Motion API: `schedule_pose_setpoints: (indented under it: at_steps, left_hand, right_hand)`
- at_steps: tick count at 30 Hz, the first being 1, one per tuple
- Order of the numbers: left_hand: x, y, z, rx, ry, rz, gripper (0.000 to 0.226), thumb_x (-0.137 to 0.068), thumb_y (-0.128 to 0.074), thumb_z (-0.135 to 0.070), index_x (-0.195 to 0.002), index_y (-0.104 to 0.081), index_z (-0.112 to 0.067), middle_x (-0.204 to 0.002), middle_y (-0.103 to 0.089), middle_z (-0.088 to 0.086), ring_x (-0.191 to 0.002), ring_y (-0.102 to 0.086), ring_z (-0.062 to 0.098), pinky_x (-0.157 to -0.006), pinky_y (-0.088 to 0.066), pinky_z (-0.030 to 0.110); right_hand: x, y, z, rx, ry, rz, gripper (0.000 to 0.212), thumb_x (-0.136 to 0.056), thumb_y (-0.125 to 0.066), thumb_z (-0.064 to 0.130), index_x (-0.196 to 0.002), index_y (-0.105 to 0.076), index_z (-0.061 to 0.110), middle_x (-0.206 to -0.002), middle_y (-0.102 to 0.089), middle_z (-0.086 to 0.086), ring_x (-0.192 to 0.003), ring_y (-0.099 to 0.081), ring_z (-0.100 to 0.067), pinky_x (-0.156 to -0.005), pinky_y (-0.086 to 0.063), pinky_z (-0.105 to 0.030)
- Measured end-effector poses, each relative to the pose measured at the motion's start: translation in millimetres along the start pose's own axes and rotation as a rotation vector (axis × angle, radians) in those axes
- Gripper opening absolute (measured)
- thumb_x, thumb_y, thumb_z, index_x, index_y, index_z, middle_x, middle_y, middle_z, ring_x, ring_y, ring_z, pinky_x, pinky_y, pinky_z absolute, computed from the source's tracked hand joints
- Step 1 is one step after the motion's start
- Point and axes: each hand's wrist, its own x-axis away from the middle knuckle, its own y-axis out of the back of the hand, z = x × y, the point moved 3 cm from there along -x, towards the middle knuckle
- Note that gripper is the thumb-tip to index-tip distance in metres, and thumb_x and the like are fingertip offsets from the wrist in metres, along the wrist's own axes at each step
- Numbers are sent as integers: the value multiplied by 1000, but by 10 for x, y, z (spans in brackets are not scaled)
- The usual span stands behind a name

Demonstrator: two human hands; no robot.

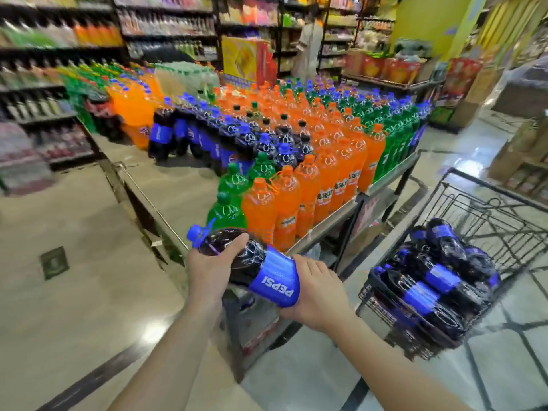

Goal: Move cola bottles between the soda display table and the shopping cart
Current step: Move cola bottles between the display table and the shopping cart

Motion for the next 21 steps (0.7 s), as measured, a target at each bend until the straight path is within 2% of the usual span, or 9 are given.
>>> schedule_pose_setpoints:
  at_steps: [2, 6, 10, 13, 17, 21]
  left_hand:
    - [-142, 331, -102, -6, 6, -35, 68, -51, -97, -46, -105, -79, -9, -95, -82, 4, -93, -79, 23, -92, -63, 47]
    - [-465, 984, -325, 11, -19, -64, 33, -76, -94, -17, -103, -77, -7, -93, -82, 5, -86, -78, 20, -91, -63, 44]
    - [-806, 1564, -517, 17, -30, -72, 31, -77, -93, -15, -103, -77, -10, -92, -82, 1, -88, -79, 20, -85, -62, 36]
    - [-1153, 1994, -650, 20, -20, -73, 23, -77, -93, -15, -94, -77, -15, -87, -81, -3, -83, -77, 16, -84, -61, 35]
    - [-1612, 2392, -768, 8, 17, -82, 45, -70, -97, -28, -109, -77, -15, -97, -82, 2, -92, -79, 20, -87, -64, 41]
    - [-2089, 2550, -828, 5, 9, -89, 46, -73, -96, -26, -112, -75, -14, -100, -81, 3, -91, -79, 19, -78, -60, 31]
  right_hand:
    - [-119, -63, 348, -10, 39, 0, 114, -49, -52, 76, -149, -42, 22, -136, -58, 4, -125, -55, -26, -99, -46, -40]
    - [-382, -261, 1038, -12, 78, -2, 114, -52, -60, 75, -150, -41, 20, -138, -57, 3, -124, -55, -26, -98, -47, -39]
    - [-623, -468, 1708, -38, 91, 22, 115, -49, -55, 75, -149, -41, 19, -137, -58, 2, -122, -56, -28, -98, -48, -39]
    - [-858, -607, 2207, -50, 97, 24, 106, -52, -68, 71, -143, -44, 23, -130, -59, 4, -117, -57, -25, -94, -49, -38]
    - [-1238, -747, 2652, -63, 103, 36, 102, -54, -68, 73, -141, -45, 24, -127, -59, 6, -115, -57, -25, -91, -50, -37]
    - [-1694, -843, 2917, -89, 108, 64, 99, -55, -70, 70, -140, -43, 26, -128, -58, 7, -118, -55, -24, -92, -49, -37]
